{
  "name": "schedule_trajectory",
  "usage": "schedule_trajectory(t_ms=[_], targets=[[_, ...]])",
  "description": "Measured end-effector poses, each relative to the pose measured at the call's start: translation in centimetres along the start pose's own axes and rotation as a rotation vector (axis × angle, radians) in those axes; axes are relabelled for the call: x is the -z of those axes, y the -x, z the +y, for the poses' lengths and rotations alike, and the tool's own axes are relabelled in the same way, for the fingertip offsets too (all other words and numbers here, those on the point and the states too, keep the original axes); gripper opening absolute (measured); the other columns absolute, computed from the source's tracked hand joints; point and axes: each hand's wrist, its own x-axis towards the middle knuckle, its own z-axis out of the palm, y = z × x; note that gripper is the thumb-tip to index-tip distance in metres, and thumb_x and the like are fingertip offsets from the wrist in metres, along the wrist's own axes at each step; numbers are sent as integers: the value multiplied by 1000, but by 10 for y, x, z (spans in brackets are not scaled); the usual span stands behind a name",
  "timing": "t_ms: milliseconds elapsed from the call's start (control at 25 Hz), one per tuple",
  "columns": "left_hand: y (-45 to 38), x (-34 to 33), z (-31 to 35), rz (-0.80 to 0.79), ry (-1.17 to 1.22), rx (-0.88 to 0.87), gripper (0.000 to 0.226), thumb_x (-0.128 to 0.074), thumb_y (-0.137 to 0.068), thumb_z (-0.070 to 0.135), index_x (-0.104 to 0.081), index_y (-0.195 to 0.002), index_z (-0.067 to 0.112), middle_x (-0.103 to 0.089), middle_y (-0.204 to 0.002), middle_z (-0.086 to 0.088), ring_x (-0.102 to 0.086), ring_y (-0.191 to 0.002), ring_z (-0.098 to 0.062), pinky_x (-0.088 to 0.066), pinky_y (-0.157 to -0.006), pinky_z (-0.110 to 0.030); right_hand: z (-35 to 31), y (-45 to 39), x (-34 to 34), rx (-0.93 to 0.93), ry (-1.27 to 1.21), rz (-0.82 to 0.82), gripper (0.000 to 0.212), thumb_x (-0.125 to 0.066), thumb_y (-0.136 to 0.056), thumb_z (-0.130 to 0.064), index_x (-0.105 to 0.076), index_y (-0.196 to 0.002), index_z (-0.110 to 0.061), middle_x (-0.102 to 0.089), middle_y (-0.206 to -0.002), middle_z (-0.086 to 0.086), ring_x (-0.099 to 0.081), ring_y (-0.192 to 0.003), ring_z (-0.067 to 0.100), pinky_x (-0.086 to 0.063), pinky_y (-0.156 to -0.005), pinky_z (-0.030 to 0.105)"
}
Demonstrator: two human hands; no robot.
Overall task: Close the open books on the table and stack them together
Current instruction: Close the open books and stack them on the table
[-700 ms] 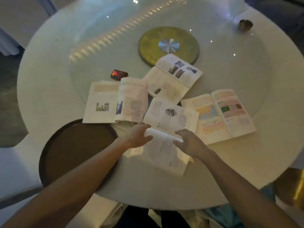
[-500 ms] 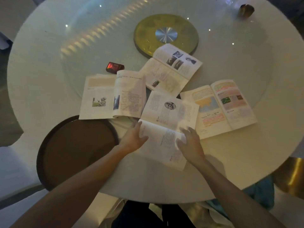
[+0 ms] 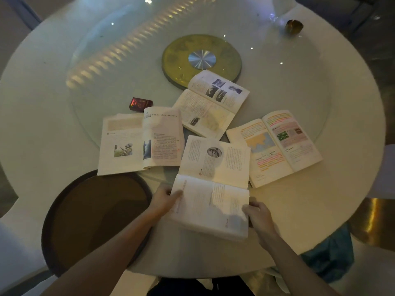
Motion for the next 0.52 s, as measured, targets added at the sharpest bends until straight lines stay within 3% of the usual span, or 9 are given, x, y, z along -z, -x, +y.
schedule_trajectory(t_ms=[120, 200, 320, 440, 520], targets=[[-8, 11, 10, -53, 147, 82, 19, -72, -89, 31, -72, -94, 12, -76, -85, -5, -74, -66, -9, -58, -58, -26, -14, 1, 9, -20, -208, 23, 13, -69, -92, -8, -59, -102, -10, -76, -101, 13, -78, -82, 31, -63, -59, 45], [-13, 15, 28, -69, 203, 104, 15, -70, -90, 30, -71, -95, 16, -74, -93, -6, -73, -72, -11, -53, -58, -21, -32, -6, 13, -37, -314, 17, 4, -65, -94, -5, -63, -95, -8, -76, -101, 15, -77, -75, 27, -59, -53, 39], [-19, 17, 60, -137, 469, 95, 15, -62, -97, 32, -67, -103, 18, -70, -109, -10, -73, -92, -23, -60, -67, -30, -65, -23, 17, -70, -469, -22, 13, -62, -96, -6, -71, -102, 0, -73, -104, 20, -73, -83, 32, -63, -66, 46], [-29, 11, 78, -142, 535, 129, 45, -43, -101, 53, -63, -115, 15, -72, -108, -13, -72, -98, -30, -60, -77, -39, -88, -39, 12, -84, -579, -113, 24, -58, -100, -10, -67, -113, 8, -76, -101, 27, -73, -99, 43, -60, -95, 54], [-33, 0, 77, -126, 521, 197, 53, -37, -101, 58, -63, -115, 14, -72, -107, -13, -71, -100, -31, -58, -82, -40, -99, -53, 8, -95, -488, -133, 23, -59, -100, -14, -66, -112, 4, -76, -92, 25, -72, -98, 42, -57, -95, 50]])
